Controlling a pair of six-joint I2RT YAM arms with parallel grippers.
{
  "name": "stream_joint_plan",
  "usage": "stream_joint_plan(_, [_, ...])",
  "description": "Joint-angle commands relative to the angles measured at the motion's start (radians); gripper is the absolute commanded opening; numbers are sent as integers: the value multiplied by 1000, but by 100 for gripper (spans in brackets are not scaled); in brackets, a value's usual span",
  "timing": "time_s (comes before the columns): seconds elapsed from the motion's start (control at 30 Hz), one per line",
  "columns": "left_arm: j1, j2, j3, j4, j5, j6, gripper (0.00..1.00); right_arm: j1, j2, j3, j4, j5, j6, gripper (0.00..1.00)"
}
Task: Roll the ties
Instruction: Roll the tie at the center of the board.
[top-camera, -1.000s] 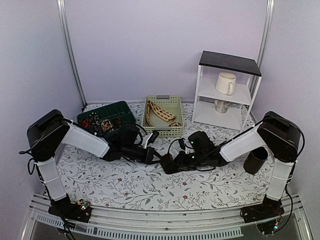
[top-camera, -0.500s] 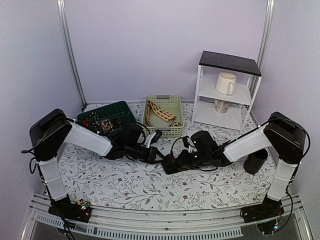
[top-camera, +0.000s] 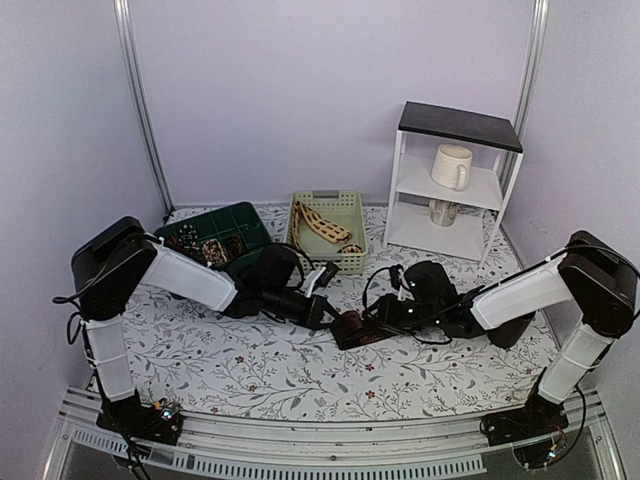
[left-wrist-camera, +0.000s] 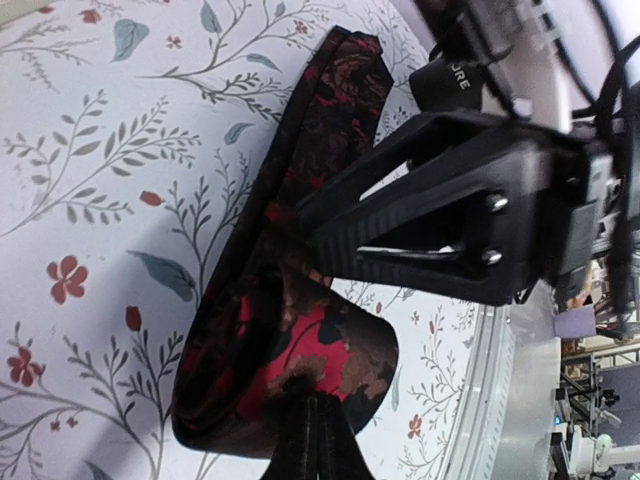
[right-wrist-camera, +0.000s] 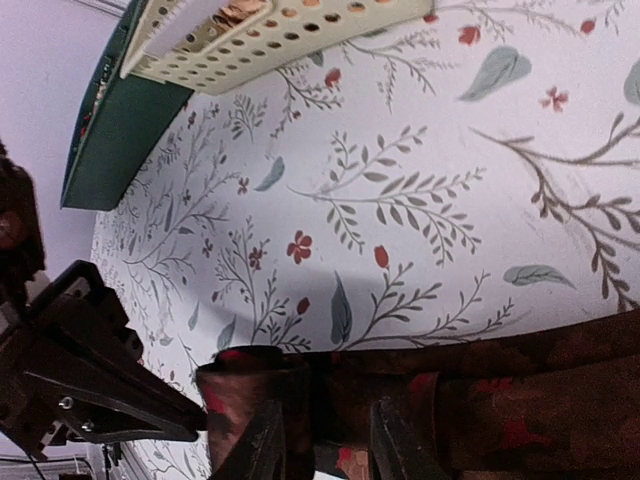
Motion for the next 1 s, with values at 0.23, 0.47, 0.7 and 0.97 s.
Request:
stream_joint_plan(0.23, [-22, 111, 110, -31, 33, 45, 0, -25, -128, -6, -123, -47, -47, 41])
stream_joint_plan(0.47, [-30, 131, 124, -16, 47, 43, 0, -25, -12, 53, -151, -131, -73, 39])
stream_joint_plan(0.7, [-30, 56, 68, -10, -18, 64, 3, -24, 8, 55, -142, -182, -56, 28])
stream_joint_plan(0.97, [-24, -42, -11, -11, -97, 106, 16, -23, -3, 23, -101, -251, 40, 25])
